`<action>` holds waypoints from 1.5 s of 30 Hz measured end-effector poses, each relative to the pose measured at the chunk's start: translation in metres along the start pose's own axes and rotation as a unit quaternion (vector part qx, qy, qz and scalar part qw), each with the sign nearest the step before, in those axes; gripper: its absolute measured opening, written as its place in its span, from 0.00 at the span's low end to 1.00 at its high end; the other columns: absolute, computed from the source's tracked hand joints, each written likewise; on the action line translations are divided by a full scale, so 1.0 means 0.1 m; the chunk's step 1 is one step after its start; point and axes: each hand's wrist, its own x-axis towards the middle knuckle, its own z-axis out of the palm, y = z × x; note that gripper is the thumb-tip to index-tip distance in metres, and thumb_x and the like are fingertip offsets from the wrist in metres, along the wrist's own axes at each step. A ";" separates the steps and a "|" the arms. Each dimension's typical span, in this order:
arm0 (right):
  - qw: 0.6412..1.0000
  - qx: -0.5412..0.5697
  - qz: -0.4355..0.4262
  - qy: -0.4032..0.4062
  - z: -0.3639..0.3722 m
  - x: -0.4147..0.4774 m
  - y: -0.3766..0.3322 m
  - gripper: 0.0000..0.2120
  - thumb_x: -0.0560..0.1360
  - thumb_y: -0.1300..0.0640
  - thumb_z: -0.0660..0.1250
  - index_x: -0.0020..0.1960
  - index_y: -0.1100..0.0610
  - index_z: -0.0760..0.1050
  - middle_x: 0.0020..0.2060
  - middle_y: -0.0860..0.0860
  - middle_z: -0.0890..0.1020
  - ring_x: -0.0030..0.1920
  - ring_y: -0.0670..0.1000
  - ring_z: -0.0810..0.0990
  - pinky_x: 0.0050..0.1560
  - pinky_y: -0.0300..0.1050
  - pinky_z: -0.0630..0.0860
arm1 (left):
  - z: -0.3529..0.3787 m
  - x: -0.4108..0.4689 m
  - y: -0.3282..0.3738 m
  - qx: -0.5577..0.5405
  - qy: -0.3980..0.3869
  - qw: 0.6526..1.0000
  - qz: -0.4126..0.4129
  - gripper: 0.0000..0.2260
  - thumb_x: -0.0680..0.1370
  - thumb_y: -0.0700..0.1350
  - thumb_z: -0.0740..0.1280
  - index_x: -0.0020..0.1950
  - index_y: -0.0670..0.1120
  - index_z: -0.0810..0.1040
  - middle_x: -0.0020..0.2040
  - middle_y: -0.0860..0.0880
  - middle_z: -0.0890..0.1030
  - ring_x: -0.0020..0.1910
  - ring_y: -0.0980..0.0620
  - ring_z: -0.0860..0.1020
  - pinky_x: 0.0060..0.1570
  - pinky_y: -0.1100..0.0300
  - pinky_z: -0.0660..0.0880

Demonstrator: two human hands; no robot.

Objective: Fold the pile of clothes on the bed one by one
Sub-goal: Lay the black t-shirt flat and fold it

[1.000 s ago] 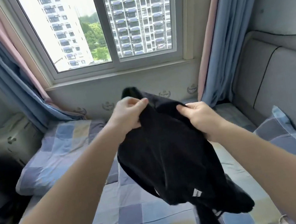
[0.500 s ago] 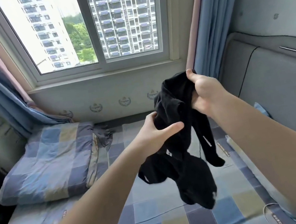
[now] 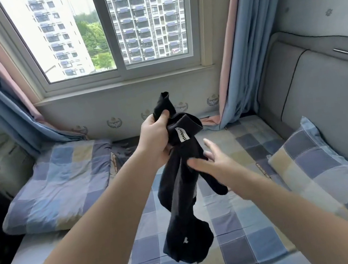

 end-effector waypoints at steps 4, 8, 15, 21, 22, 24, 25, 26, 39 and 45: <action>0.996 -0.072 0.011 0.055 0.20 0.22 0.34 0.13 0.77 0.51 0.72 0.60 0.51 0.79 0.53 0.48 0.85 0.55 0.51 0.83 0.61 0.58 0.79 | 0.01 0.02 0.06 -0.063 0.017 0.997 -0.031 0.09 0.85 0.44 0.62 0.60 0.41 0.76 0.44 0.43 0.84 0.35 0.47 0.84 0.32 0.54 0.81; 0.989 -0.117 -0.020 0.089 0.01 0.22 0.33 0.13 0.82 0.52 0.65 0.51 0.62 0.82 0.47 0.61 0.85 0.53 0.64 0.83 0.57 0.62 0.78 | -0.21 0.19 0.12 -0.082 0.111 0.990 -0.042 0.05 0.84 0.45 0.64 0.55 0.45 0.77 0.46 0.44 0.84 0.35 0.48 0.84 0.30 0.55 0.80; 0.953 -0.246 -0.164 0.071 -0.40 0.10 -0.25 0.16 0.83 0.55 0.64 0.36 0.51 0.77 0.27 0.43 0.76 0.30 0.41 0.72 0.34 0.43 0.68 | -0.69 0.37 -0.07 -0.062 0.198 0.973 -0.097 0.16 0.84 0.40 0.62 0.72 0.42 0.73 0.68 0.41 0.77 0.65 0.43 0.78 0.37 0.53 0.82; 0.986 -0.098 -0.122 0.052 -0.56 0.11 -0.56 0.08 0.81 0.55 0.69 0.50 0.58 0.85 0.45 0.56 0.87 0.47 0.56 0.87 0.53 0.53 0.84 | -0.68 0.28 -0.19 0.103 0.188 0.975 -0.059 0.20 0.81 0.47 0.68 0.71 0.46 0.70 0.68 0.45 0.77 0.61 0.47 0.77 0.55 0.51 0.76; 0.989 -0.080 -0.116 0.054 -0.56 0.13 -0.60 0.08 0.80 0.55 0.69 0.50 0.58 0.86 0.46 0.56 0.87 0.48 0.56 0.87 0.54 0.54 0.83 | -0.65 0.25 -0.19 0.182 0.159 0.970 -0.023 0.25 0.79 0.51 0.71 0.73 0.48 0.68 0.69 0.47 0.74 0.64 0.49 0.75 0.63 0.50 0.73; 0.990 -0.064 -0.112 0.049 -0.55 0.15 -0.70 0.08 0.79 0.54 0.71 0.49 0.57 0.86 0.46 0.56 0.87 0.47 0.56 0.87 0.55 0.55 0.83 | -0.57 0.13 -0.17 0.301 0.024 0.952 0.054 0.29 0.77 0.53 0.73 0.75 0.49 0.68 0.70 0.51 0.73 0.68 0.52 0.72 0.69 0.54 0.70; 0.991 -0.063 -0.114 0.038 -0.55 0.16 -0.75 0.07 0.78 0.54 0.72 0.49 0.56 0.86 0.46 0.57 0.87 0.46 0.55 0.87 0.53 0.55 0.83 | -0.51 0.07 -0.17 0.335 -0.058 0.938 0.067 0.28 0.76 0.52 0.74 0.74 0.49 0.70 0.70 0.52 0.74 0.69 0.53 0.73 0.67 0.59 0.71; 0.991 -0.065 -0.118 0.021 -0.55 0.16 -0.81 0.07 0.78 0.53 0.72 0.48 0.55 0.86 0.45 0.57 0.87 0.45 0.55 0.87 0.51 0.54 0.84 | -0.44 0.03 -0.19 0.347 -0.128 0.927 0.063 0.27 0.76 0.49 0.75 0.73 0.49 0.72 0.69 0.52 0.75 0.68 0.54 0.73 0.64 0.64 0.72; 0.962 -0.260 -0.055 -0.071 -1.10 0.10 -0.81 0.11 0.72 0.59 0.78 0.53 0.52 0.85 0.48 0.50 0.88 0.48 0.51 0.87 0.49 0.45 0.84 | -0.18 0.04 -0.10 0.214 -0.189 0.955 0.077 0.10 0.75 0.44 0.76 0.40 0.47 0.75 0.37 0.48 0.79 0.37 0.50 0.78 0.38 0.56 0.77; 0.993 -0.080 -0.078 -0.032 -1.09 0.12 -0.57 0.09 0.78 0.53 0.71 0.55 0.54 0.85 0.54 0.55 0.86 0.56 0.56 0.85 0.58 0.50 0.82 | -0.37 0.28 -0.01 0.247 -0.060 0.958 0.129 0.12 0.74 0.47 0.76 0.45 0.42 0.76 0.41 0.43 0.82 0.40 0.46 0.81 0.44 0.47 0.80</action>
